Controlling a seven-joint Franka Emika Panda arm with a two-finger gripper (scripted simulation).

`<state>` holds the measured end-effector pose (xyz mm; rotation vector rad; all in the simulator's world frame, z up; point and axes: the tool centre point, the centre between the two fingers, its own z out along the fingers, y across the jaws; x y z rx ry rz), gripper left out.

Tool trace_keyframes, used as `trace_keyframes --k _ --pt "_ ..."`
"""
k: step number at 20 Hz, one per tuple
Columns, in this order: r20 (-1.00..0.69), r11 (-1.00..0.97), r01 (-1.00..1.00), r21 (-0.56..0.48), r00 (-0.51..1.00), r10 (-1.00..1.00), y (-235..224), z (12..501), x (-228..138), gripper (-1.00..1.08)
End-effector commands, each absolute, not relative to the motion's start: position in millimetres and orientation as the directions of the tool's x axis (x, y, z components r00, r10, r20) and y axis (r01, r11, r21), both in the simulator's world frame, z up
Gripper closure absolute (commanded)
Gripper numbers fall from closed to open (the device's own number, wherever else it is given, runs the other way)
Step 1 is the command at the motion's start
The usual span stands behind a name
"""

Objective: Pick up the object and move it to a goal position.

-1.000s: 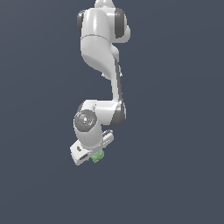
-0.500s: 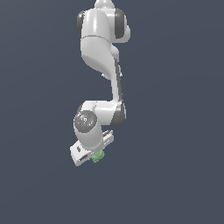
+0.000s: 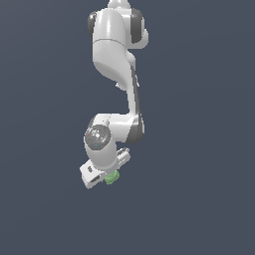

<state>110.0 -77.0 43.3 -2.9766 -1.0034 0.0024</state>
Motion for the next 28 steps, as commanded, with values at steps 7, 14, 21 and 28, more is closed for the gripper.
trace_keyframes --k 7,14,21,28 --pt "0.000 -0.796 0.606 0.000 0.796 0.606 -53 88 112 1.08" --pt "-0.001 -0.795 0.606 0.000 0.795 0.606 -16 156 114 1.08" --pt "-0.001 -0.795 0.606 0.000 0.795 0.606 20 222 118 1.08" --pt "0.000 -0.795 0.606 0.000 0.795 0.606 49 277 123 1.08"
